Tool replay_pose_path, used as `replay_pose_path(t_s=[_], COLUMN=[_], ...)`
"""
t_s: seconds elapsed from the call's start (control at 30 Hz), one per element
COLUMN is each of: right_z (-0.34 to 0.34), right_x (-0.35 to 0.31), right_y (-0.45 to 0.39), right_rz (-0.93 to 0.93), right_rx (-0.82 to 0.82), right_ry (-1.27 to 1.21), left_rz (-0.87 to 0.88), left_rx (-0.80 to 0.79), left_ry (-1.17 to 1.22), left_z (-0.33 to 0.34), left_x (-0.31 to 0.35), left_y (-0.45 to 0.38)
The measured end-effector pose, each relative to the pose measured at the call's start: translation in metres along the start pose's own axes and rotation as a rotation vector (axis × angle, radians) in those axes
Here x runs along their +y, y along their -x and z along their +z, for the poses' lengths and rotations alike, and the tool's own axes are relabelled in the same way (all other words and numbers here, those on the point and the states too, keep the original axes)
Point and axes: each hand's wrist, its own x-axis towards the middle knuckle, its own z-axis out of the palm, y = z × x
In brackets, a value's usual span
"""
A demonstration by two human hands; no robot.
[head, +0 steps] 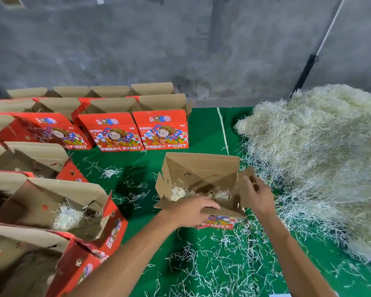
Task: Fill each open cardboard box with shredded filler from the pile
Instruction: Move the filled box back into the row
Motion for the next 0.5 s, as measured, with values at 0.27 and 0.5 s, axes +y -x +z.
replay_pose_path(t_s=[0.27,0.5], right_z=[0.045,0.112], right_x=[-0.039,-0.065], right_y=[0.005,0.000], right_rz=[0.133,0.107], right_rx=[-0.245,-0.287], right_ry=[-0.202,0.043], left_rz=[-0.142,-0.292], left_rx=[0.125,0.201], left_ry=[-0.243,-0.269], left_z=[-0.037,-0.068], left_x=[-0.016,-0.056], left_y=[0.002,0.019])
